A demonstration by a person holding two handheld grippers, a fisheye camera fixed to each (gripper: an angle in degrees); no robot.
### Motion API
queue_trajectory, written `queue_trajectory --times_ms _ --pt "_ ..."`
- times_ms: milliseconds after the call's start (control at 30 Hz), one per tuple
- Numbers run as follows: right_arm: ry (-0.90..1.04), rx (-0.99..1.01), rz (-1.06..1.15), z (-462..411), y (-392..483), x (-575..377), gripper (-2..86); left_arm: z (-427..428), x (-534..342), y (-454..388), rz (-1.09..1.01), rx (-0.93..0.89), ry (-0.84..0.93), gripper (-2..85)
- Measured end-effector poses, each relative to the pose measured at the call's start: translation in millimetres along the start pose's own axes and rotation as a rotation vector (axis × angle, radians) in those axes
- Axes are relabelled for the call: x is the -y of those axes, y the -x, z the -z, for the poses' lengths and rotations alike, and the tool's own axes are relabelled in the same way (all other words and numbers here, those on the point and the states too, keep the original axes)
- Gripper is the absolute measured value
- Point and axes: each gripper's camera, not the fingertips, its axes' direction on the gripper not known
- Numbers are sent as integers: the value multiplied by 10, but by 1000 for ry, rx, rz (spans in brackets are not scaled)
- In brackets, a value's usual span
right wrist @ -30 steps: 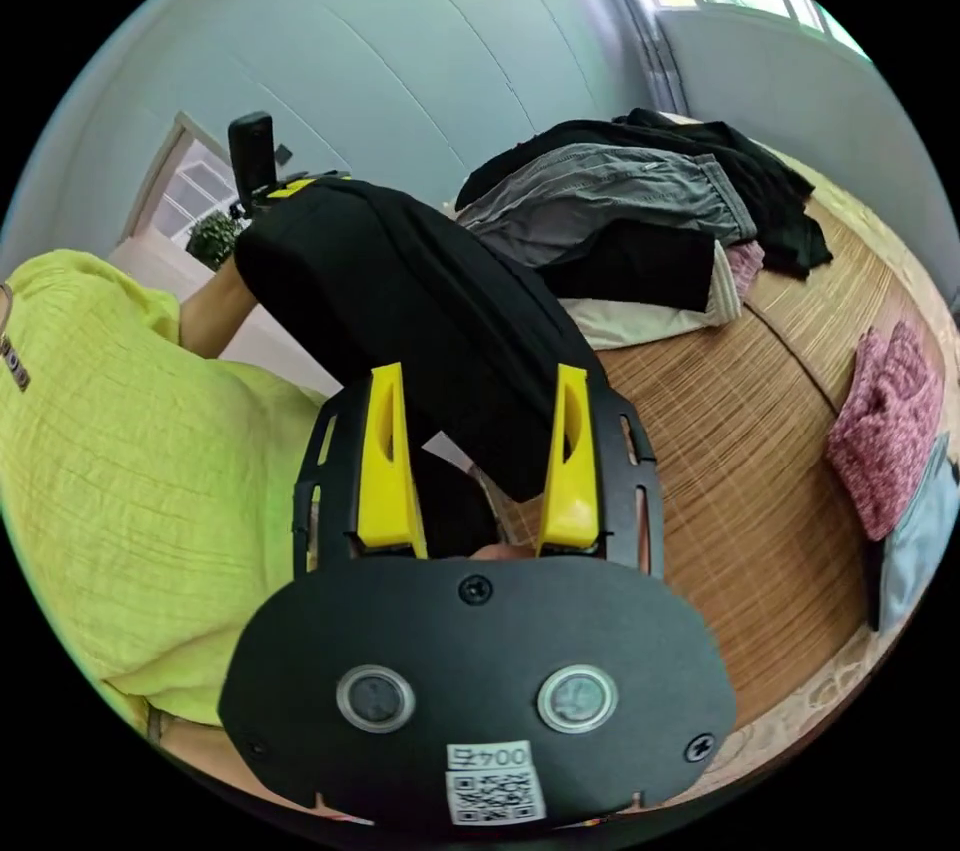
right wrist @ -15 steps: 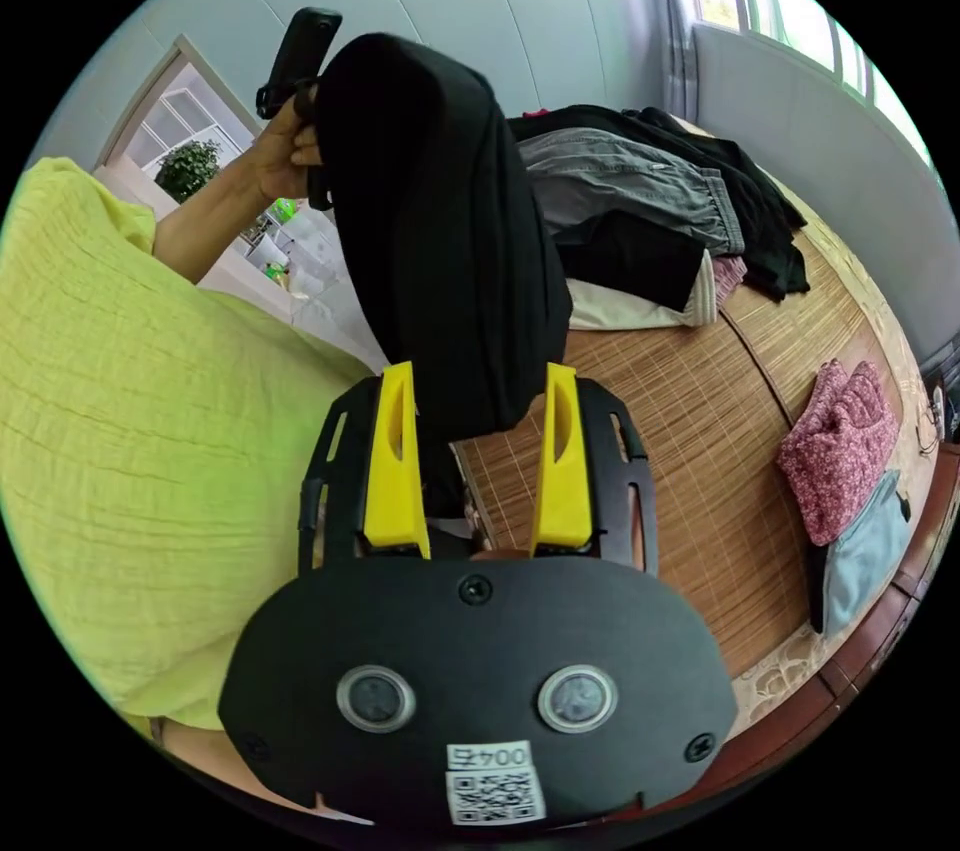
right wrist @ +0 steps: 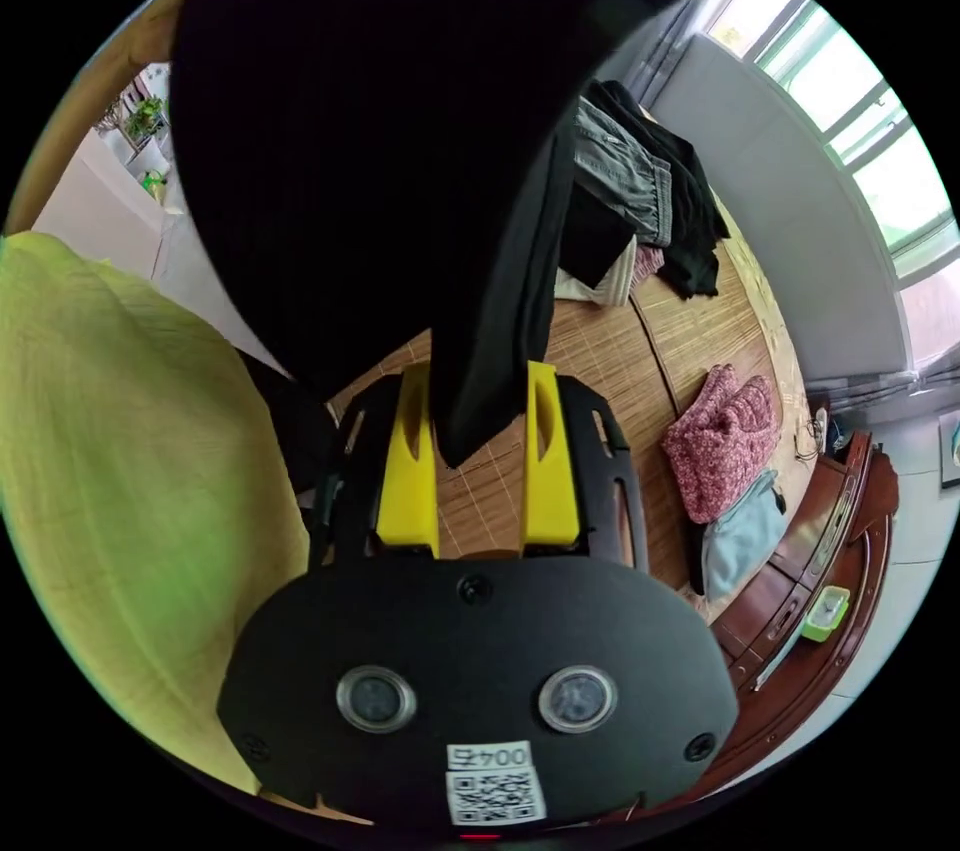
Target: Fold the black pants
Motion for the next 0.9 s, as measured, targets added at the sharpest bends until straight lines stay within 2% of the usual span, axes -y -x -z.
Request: queue_trajectory --times_ms 133,300,367,467,533,633,733,900 --pt "-38 -30 5 84 -361 214 41 165 -20 -5 -18 4 -11 13" --pt "-86 23 41 397 -861 322 29 391 -54 109 -6 3 -60 15" --pt "-97 102 93 568 -1059 352 23 469 -36 245 25 5 -84 16" --pt "-180 396 146 939 -1488 394 17 488 30 493 88 -1 -99 20" --pt "-314 639 164 1243 -1893 438 14 416 101 650 117 6 -79 25" --pt "-505 847 141 1532 -2395 586 12 130 218 857 125 3 -13 39" --pt "-625 948 92 1714 -2869 731 8 -90 221 1031 156 -3 7 67" --pt "-769 1055 -37 2016 -3729 674 7 229 -221 1309 258 -50 -244 86"
